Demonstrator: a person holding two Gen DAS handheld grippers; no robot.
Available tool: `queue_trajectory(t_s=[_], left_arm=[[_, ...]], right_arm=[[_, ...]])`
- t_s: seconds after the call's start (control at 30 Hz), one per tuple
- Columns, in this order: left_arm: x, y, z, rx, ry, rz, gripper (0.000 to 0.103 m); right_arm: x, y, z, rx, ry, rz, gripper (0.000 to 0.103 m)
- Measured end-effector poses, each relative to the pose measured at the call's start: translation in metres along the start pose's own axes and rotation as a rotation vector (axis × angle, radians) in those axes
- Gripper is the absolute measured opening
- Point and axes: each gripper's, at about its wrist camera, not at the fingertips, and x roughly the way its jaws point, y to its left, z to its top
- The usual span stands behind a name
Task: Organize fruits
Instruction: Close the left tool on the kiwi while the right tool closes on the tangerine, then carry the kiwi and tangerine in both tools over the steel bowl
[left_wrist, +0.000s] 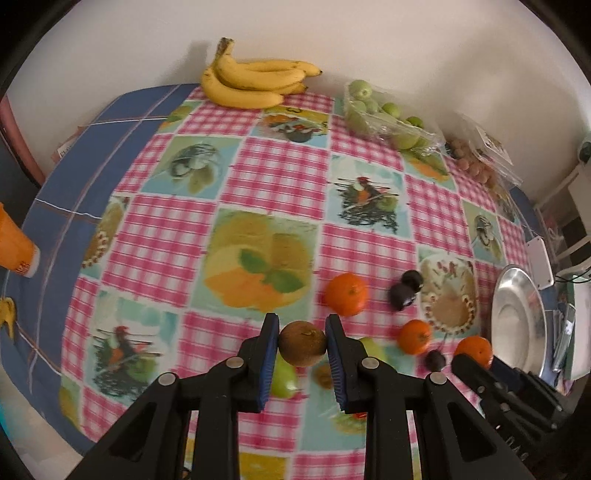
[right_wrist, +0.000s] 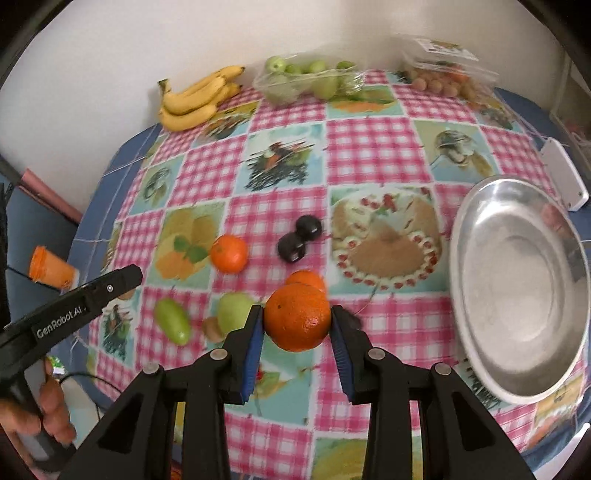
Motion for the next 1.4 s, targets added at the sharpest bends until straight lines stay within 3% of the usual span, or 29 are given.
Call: queue_trajectory(t_s=[0.53, 0.97, 1.4], left_arm=[[0.018, -0.076, 0.0, 0.105, 0.023, 0.045, 0.028], [0.023, -0.181, -0.008, 0.334, -0.006, -0.024, 0.028], [0.036, -0.257, -0.027, 0.507, -0.024, -0.109, 0.028]], right_arm=[[-0.017, -0.071, 0.008, 0.134, -0.073, -0.086, 0.037], [-0.036, -0.169, -0.002, 0.388, -0.112, -0.19, 0.037], [-0.035, -0.208, -0.009, 0.497, -0.114, -0.205, 0.037]])
